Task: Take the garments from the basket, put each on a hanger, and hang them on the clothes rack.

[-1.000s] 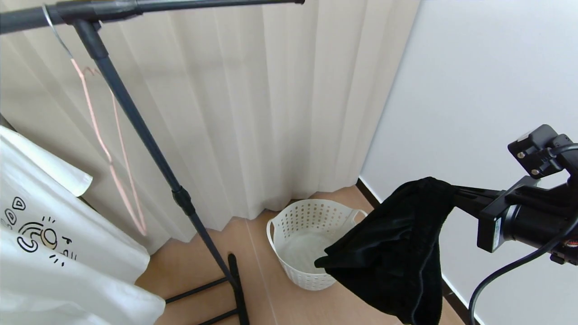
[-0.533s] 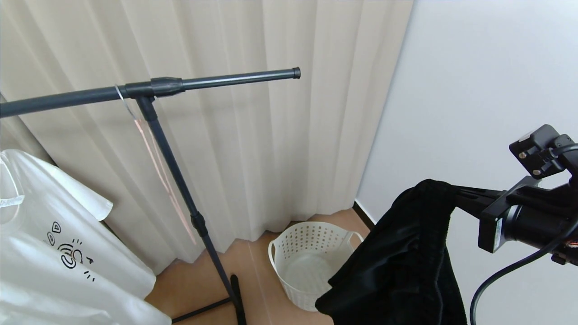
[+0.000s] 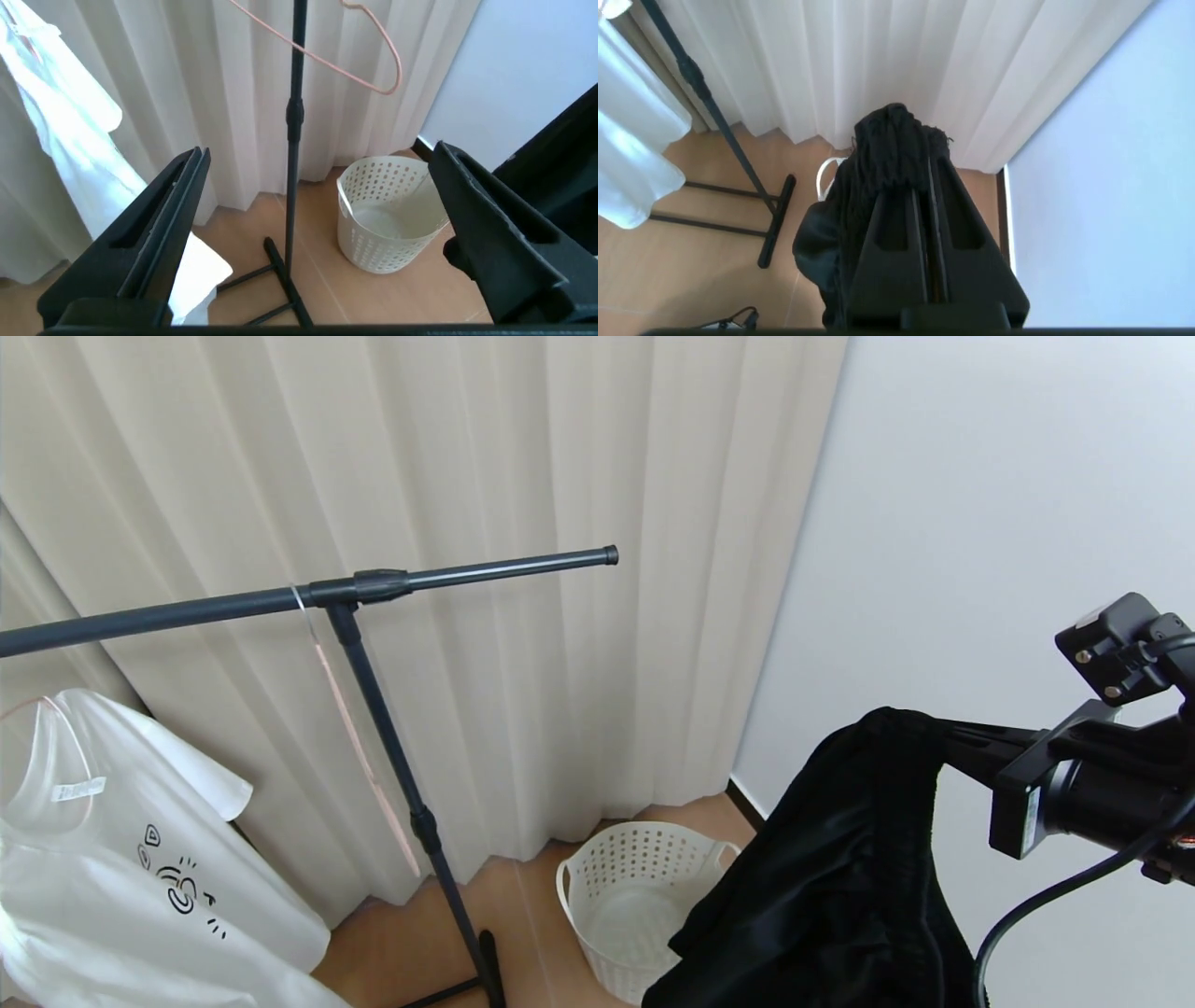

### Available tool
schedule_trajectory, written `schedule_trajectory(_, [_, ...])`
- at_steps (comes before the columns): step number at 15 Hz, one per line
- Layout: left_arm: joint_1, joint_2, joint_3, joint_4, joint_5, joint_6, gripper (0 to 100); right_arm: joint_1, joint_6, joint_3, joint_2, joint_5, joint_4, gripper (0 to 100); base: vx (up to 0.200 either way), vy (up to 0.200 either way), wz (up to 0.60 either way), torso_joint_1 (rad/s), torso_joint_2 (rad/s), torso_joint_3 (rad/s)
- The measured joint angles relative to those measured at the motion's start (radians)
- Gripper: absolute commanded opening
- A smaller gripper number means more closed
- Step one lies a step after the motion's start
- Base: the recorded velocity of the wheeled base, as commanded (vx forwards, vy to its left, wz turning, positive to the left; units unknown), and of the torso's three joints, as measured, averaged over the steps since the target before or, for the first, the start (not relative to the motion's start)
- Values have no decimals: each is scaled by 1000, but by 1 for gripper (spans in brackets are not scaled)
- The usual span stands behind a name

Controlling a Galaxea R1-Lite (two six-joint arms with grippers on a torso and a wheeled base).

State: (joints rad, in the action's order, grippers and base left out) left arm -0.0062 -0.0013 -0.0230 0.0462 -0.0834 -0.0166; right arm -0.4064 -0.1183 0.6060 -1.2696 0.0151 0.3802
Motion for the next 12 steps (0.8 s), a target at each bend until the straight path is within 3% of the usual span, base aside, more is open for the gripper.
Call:
schedule_trajectory(5, [0,0,0,0,0,-1,100,-1,0,-10,4,0,33,0,0,0,0,24,-44,124])
schedule_trajectory(12, [0,0,0,0,0,0,100,0,-1,-36,0,1,72,0,0,0,0,0,0,0])
